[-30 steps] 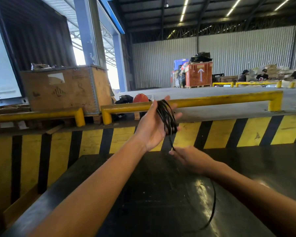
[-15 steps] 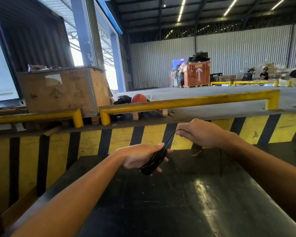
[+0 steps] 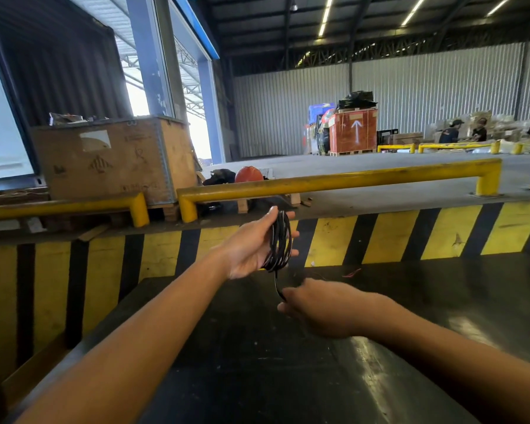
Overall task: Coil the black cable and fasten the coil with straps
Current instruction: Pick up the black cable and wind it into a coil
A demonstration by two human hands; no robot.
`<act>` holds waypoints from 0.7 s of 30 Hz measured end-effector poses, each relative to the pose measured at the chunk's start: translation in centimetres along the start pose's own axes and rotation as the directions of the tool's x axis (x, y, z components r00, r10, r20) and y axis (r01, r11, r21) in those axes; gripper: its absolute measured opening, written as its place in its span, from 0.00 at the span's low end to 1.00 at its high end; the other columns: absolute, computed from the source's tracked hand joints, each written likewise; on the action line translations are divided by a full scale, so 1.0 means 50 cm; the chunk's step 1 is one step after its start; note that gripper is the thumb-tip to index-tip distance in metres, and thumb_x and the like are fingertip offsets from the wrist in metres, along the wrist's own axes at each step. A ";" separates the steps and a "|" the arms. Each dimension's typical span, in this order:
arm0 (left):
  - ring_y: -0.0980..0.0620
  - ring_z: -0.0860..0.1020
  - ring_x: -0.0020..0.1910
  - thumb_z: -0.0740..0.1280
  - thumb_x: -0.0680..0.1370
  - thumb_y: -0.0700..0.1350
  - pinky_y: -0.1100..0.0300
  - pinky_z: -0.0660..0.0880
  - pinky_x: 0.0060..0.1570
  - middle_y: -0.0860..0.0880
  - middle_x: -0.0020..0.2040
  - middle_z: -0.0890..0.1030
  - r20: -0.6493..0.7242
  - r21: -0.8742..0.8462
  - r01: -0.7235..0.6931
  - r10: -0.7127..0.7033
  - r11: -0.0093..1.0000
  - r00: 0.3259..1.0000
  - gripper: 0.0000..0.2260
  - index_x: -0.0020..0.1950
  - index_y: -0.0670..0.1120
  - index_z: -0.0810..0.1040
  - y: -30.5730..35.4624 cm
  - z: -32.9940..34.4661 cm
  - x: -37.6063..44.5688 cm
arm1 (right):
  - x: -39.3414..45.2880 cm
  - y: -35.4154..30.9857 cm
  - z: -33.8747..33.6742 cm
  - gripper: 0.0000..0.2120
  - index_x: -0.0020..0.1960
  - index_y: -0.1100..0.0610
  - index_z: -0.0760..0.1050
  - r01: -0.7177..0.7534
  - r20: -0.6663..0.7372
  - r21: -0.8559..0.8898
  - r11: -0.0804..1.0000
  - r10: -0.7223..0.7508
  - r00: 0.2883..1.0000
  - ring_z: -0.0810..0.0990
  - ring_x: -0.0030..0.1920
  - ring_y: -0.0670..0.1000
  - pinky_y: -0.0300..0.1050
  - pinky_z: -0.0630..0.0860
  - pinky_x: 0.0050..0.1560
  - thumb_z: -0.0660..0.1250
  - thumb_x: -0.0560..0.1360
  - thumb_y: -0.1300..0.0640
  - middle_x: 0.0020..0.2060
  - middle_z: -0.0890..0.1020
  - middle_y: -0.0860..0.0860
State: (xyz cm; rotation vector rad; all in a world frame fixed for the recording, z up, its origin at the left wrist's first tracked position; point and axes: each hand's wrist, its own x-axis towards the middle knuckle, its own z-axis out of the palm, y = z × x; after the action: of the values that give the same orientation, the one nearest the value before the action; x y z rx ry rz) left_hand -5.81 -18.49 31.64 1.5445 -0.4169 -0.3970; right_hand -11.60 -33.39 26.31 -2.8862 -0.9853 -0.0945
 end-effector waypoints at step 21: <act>0.55 0.63 0.20 0.50 0.72 0.72 0.61 0.69 0.30 0.53 0.20 0.66 0.199 0.383 0.153 -0.242 0.911 0.950 0.33 0.33 0.45 0.74 -0.044 0.020 -0.029 | 0.007 0.061 0.031 0.13 0.52 0.59 0.75 0.196 -0.300 0.932 0.306 0.341 0.891 0.81 0.46 0.50 0.44 0.74 0.48 0.57 0.80 0.51 0.42 0.81 0.53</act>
State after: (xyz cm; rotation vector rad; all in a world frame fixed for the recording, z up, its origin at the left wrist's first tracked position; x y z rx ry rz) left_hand -7.51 -18.64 29.42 1.9172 -0.5470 -0.7042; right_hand -9.44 -35.41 24.61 -1.6121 -0.4825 -0.1097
